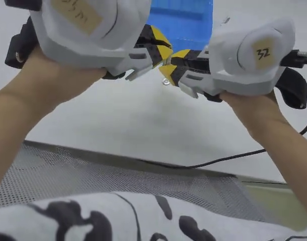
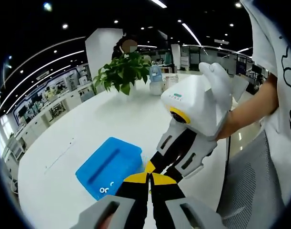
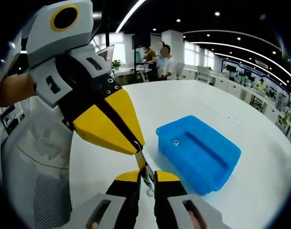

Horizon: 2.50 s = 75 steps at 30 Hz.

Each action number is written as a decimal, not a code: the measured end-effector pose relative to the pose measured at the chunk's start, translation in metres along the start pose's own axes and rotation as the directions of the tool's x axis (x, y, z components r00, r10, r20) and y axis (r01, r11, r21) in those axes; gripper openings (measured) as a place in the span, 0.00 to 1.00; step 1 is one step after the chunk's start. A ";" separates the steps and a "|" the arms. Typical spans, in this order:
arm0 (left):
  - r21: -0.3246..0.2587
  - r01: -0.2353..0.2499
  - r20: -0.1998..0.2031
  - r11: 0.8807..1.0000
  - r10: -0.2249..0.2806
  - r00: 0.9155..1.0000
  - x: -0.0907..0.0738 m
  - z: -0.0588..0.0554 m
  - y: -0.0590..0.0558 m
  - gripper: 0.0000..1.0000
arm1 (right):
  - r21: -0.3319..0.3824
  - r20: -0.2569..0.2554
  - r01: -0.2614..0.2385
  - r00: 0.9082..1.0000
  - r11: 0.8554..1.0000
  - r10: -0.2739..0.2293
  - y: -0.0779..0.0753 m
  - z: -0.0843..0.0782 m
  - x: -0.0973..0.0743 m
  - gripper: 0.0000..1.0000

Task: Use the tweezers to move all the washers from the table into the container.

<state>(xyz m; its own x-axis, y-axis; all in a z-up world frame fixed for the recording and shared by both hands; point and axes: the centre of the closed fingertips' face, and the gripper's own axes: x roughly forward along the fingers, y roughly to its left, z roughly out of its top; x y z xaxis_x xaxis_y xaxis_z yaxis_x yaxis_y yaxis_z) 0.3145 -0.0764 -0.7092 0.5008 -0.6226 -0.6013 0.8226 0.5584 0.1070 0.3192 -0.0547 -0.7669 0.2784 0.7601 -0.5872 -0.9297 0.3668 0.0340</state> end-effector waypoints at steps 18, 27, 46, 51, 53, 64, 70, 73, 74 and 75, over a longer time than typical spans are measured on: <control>-0.042 0.011 0.006 0.999 -0.011 1.000 0.005 -0.003 -0.002 0.00 | -0.007 -0.035 -0.013 0.999 1.000 0.013 -0.002 -0.009 0.001 0.07; -0.050 0.029 0.013 0.998 -0.029 1.000 0.006 -0.001 -0.003 0.00 | -0.016 -0.036 -0.022 0.999 1.000 0.021 -0.003 -0.010 0.000 0.06; 0.014 0.023 0.019 1.000 -0.023 1.000 -0.011 0.021 0.000 0.00 | -0.090 -0.014 -0.002 1.000 0.996 0.001 -0.003 0.016 -0.013 0.04; 0.022 -0.002 0.051 1.000 0.001 0.999 -0.019 0.034 0.009 0.00 | -0.102 0.019 0.015 1.000 0.995 -0.013 -0.007 0.033 -0.017 0.04; 0.031 -0.012 0.059 0.999 0.010 0.998 -0.022 0.039 0.012 0.00 | -0.107 0.027 0.020 0.999 0.994 -0.017 -0.008 0.038 -0.018 0.04; 0.077 -0.088 0.115 0.993 0.079 0.990 -0.024 0.066 0.040 0.00 | -0.135 0.099 0.107 0.991 0.985 -0.094 -0.048 0.066 -0.016 0.04; 0.087 -0.111 0.123 0.990 0.100 0.987 -0.011 0.066 0.050 0.00 | -0.139 0.097 0.148 0.986 0.979 -0.136 -0.061 0.065 -0.010 0.04; 0.078 -0.115 0.123 0.990 0.105 0.987 -0.004 0.063 0.053 0.00 | -0.139 0.086 0.155 0.986 0.978 -0.144 -0.066 0.061 -0.007 0.04; 0.073 -0.117 0.123 0.991 0.107 0.987 -0.002 0.061 0.054 0.00 | -0.137 0.081 0.154 0.986 0.979 -0.144 -0.067 0.059 -0.005 0.04; 0.066 -0.120 0.122 0.991 0.112 0.986 0.002 0.059 0.056 0.00 | -0.133 0.075 0.159 0.986 0.978 -0.150 -0.068 0.058 -0.006 0.04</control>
<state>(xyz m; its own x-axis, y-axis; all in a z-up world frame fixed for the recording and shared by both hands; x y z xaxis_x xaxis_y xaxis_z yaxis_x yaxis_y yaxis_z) 0.3777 -0.0788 -0.6575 0.6188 -0.6187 -0.4840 0.7722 0.5921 0.2305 0.3952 -0.0528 -0.7187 0.4317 0.7347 -0.5234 -0.8974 0.4083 -0.1671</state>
